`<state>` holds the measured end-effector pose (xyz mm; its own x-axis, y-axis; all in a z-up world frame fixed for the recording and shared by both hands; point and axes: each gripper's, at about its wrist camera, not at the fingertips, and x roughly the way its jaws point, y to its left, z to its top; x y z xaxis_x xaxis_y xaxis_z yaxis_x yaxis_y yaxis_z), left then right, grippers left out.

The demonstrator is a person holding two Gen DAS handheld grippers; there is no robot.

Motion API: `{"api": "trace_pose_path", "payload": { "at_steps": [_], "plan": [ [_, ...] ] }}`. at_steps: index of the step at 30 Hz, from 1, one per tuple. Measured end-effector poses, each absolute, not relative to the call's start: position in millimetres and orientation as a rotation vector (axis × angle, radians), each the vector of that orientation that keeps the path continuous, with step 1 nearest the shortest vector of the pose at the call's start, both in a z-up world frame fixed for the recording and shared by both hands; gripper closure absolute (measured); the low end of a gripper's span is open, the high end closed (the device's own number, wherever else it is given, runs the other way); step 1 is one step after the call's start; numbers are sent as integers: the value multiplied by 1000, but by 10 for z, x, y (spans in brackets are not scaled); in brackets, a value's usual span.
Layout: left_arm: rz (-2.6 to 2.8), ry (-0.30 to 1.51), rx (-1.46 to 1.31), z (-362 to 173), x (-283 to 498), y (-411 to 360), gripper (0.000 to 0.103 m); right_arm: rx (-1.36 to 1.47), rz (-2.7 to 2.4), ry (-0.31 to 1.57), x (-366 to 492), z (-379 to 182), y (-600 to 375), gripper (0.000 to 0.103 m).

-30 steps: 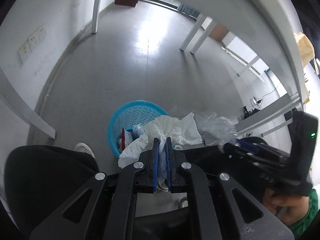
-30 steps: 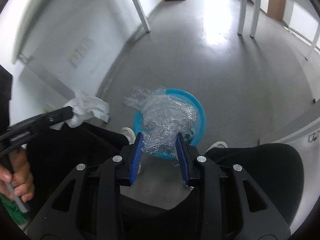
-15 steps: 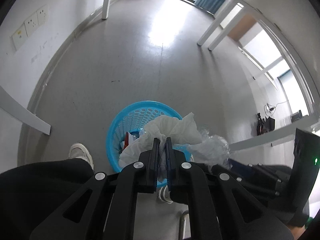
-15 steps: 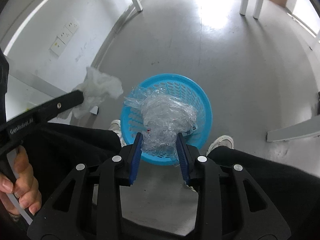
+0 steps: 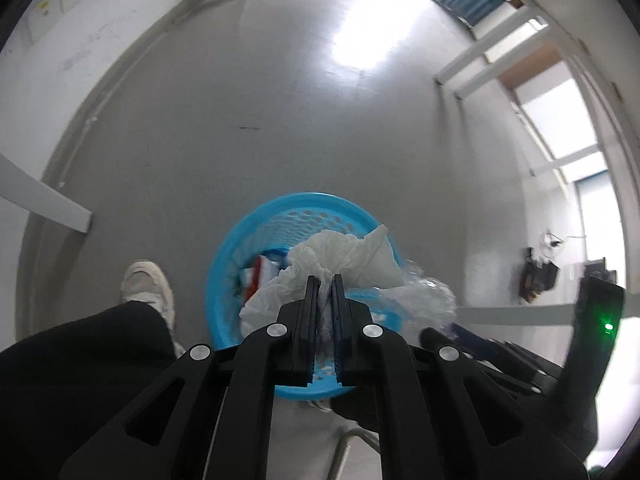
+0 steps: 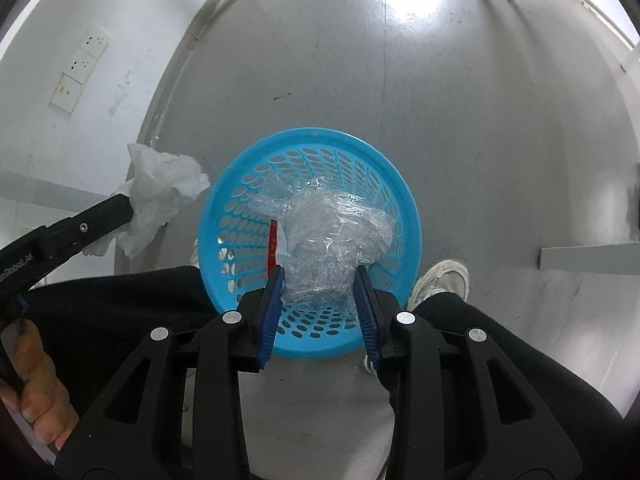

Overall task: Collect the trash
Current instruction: 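Open both grippers to drop the tissue and plastic wrap into the wastebasket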

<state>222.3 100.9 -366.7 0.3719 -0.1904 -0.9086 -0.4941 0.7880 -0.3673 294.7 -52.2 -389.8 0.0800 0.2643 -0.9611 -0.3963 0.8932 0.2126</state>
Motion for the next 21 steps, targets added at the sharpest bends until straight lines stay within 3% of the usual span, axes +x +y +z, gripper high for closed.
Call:
{"api": "trace_pose_path", "payload": {
  "at_steps": [4,5,6,7,8,10,21],
  "plan": [
    [221,1216,-726,-3769,2281,1026,97,-94,498,1422,2999,-3951,-525,65],
    [212,1218,-733,-3790,2306,1024,97,-86,497,1422,3029,-3959,-539,61],
    [189,1208,-752,-3796,2324,1019,97,-73,500,1420,3056,-3978,-559,47],
    [155,1187,-779,-3784,2339,1022,92,-54,497,1408,3070,-3963,-578,37],
    [110,1169,-796,-3740,2367,1012,73,-43,492,1388,3072,-3937,-595,26],
    [107,1136,-763,-3632,2367,997,48,-39,508,1371,3043,-3898,-602,27],
    [84,1196,-620,-3252,2018,949,51,-157,509,1213,2714,-3410,-675,18]
  ]
}}
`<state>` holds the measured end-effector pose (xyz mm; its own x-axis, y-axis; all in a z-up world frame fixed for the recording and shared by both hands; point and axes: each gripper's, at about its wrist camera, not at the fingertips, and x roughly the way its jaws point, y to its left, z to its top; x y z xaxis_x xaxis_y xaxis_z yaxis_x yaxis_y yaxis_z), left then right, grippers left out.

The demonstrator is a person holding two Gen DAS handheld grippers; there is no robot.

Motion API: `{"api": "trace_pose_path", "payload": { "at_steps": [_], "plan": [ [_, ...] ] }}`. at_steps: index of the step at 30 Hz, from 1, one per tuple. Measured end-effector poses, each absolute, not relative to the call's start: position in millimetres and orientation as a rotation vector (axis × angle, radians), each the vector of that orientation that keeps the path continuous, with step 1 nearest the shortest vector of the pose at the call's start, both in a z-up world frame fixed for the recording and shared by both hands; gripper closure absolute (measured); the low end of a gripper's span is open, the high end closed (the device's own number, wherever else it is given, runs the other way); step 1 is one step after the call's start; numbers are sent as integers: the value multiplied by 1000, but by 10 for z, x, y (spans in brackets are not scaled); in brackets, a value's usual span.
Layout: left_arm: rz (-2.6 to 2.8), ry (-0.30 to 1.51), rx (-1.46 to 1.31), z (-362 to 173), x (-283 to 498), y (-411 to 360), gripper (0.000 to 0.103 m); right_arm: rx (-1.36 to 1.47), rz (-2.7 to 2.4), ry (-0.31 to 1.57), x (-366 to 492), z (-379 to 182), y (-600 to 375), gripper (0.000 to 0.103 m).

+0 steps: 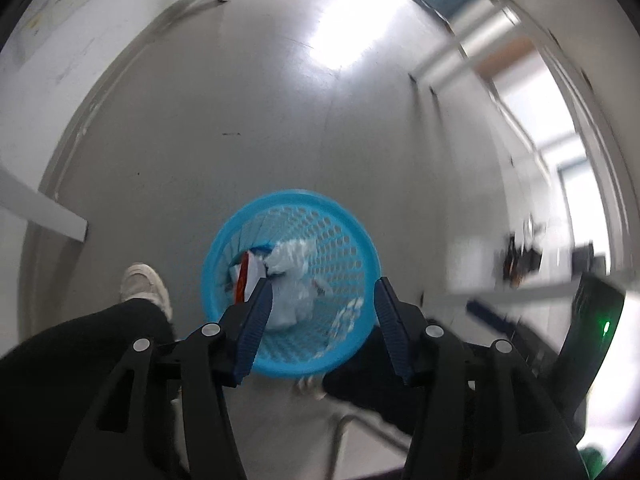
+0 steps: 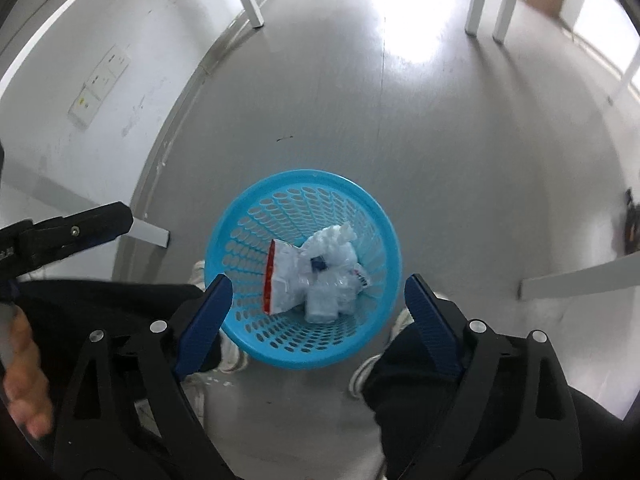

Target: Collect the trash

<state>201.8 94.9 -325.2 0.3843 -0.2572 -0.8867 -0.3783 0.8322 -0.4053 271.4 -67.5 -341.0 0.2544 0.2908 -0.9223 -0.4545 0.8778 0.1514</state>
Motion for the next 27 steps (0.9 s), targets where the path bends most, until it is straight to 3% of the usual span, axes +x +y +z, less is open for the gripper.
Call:
{"api": "trace_pose_path", "payload": {
  "at_steps": [4,12,16,27],
  "plan": [
    [79,1202,-480,-3029,1813,819,47,-171,552,1160,2488,-3137,-731,9],
    [28,1146,-384,-2566,1321,632,29,-160,616,1132,1998,-2748,-1039,9],
    [1,1093,-404,-2382,1099,590,6,-165,613,1085,1796,-2542,-1158,9],
    [20,1071,-322,-2331,889,540,6,-80,616,1086,1575,-2472,-1401,9]
  ]
}}
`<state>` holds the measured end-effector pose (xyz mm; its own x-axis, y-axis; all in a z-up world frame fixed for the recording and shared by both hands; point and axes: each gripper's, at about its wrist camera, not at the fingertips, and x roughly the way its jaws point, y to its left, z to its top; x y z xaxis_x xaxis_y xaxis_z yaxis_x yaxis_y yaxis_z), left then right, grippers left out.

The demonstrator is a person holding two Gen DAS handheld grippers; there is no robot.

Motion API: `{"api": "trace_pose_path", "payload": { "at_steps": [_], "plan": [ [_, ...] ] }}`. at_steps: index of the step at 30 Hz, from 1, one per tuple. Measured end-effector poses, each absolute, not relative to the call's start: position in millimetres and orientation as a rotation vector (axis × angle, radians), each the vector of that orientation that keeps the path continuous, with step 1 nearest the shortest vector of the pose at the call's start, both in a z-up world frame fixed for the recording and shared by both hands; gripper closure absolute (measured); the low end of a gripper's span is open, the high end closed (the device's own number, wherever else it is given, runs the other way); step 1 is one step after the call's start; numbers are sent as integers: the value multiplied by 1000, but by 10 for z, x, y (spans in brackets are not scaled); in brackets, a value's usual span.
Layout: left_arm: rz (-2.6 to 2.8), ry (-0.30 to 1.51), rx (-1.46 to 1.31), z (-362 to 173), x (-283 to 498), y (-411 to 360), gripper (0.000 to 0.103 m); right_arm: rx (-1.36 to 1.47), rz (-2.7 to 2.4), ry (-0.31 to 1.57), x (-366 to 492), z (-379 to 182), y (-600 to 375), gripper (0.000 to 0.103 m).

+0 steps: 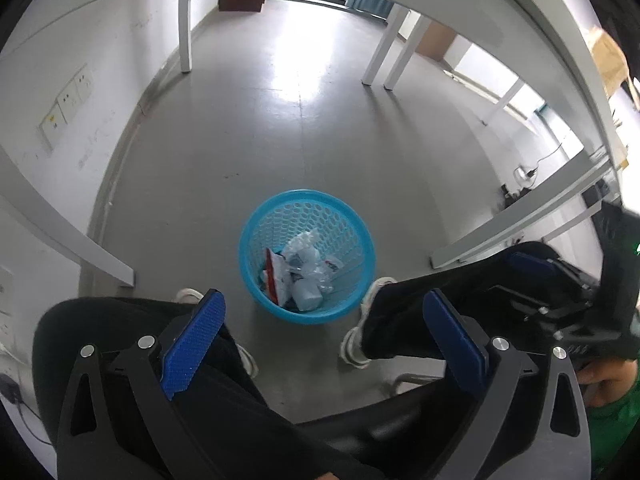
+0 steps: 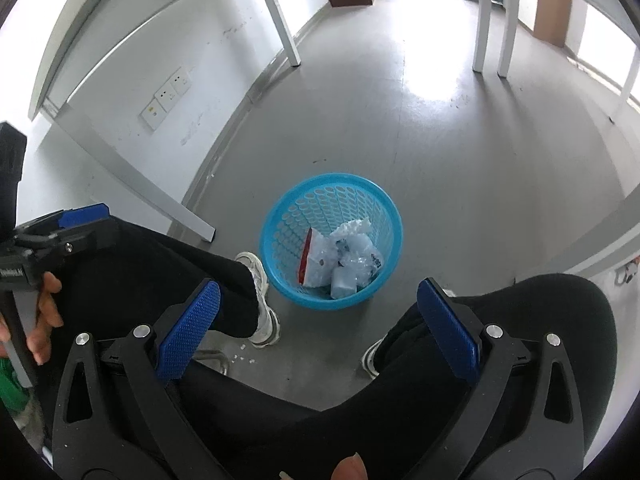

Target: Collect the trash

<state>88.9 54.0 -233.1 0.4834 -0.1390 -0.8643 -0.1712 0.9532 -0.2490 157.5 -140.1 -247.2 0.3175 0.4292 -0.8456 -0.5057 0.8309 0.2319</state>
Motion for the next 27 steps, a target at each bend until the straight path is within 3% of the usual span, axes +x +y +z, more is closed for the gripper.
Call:
{"api": "trace_pose_path", "payload": {
  "at_steps": [27],
  "plan": [
    [-61,1156,-353,-2637,972,432,6,-109,665,1174,1634,-2677,-1286,9]
  ]
}}
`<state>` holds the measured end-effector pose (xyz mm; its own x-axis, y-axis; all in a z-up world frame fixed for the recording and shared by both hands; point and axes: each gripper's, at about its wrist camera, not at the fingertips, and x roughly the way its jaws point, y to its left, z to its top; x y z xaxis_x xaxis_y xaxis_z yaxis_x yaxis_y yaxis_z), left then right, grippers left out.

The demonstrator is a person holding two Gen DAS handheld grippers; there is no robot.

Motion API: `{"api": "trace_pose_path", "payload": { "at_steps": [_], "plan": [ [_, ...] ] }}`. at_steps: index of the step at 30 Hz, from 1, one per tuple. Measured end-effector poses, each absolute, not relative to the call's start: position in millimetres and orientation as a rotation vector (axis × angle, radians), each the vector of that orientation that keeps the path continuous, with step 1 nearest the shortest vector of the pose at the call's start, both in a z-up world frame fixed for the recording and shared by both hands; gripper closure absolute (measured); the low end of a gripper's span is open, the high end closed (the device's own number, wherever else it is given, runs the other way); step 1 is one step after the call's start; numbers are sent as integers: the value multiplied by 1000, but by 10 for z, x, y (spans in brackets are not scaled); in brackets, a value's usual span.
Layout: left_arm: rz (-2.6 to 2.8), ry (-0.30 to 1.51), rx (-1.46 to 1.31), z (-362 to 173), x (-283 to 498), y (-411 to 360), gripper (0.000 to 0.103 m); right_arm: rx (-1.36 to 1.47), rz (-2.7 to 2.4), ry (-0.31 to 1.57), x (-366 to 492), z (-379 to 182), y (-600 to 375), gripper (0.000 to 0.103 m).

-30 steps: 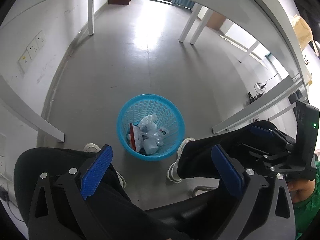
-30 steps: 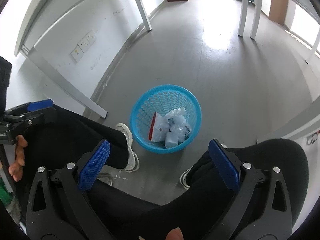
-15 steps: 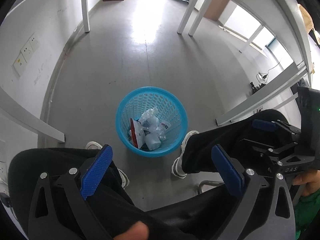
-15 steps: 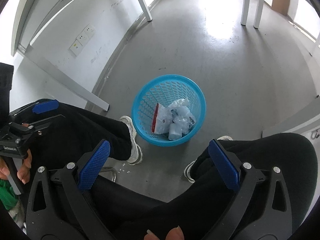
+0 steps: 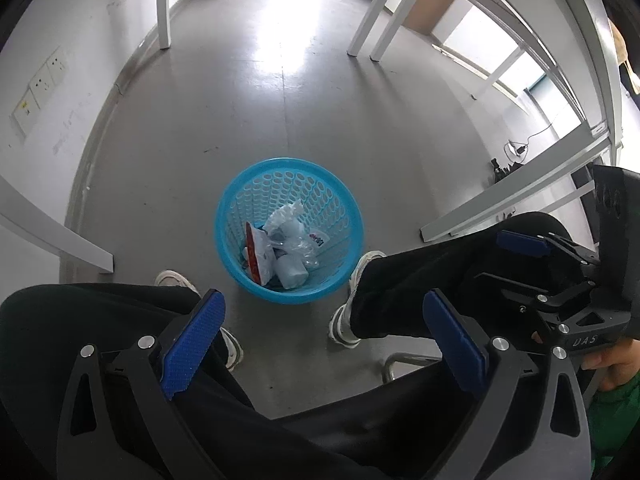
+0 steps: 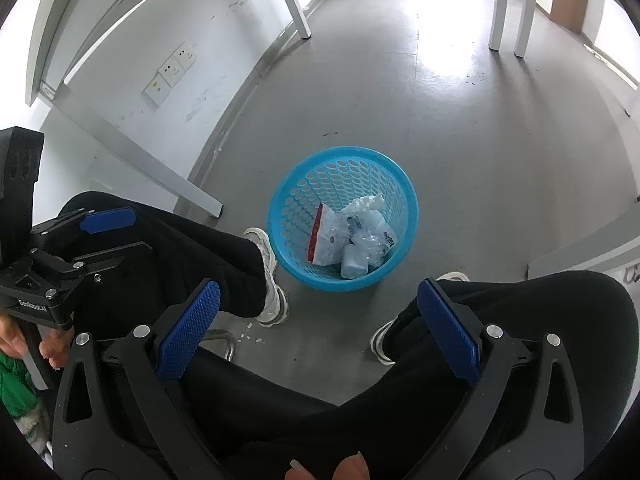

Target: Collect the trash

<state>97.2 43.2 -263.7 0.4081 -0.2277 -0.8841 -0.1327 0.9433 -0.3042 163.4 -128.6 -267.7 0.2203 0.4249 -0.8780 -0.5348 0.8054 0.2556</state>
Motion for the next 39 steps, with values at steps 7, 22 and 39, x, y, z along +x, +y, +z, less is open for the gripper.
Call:
{"api": "trace_pose_path", "payload": {
  "at_steps": [7,22,39],
  "plan": [
    [-61,1146,-354,-2639,961,439,6,-108,666,1175,1633,-2676,-1280,9],
    [-48,1173,-319,-2655,994,400,6,-89,663,1202,1658,-2701,-1311,9],
    [-24,1178,-321,-2670,1023,437,6,-86,665,1204,1656,-2702,-1308,9]
  ]
}}
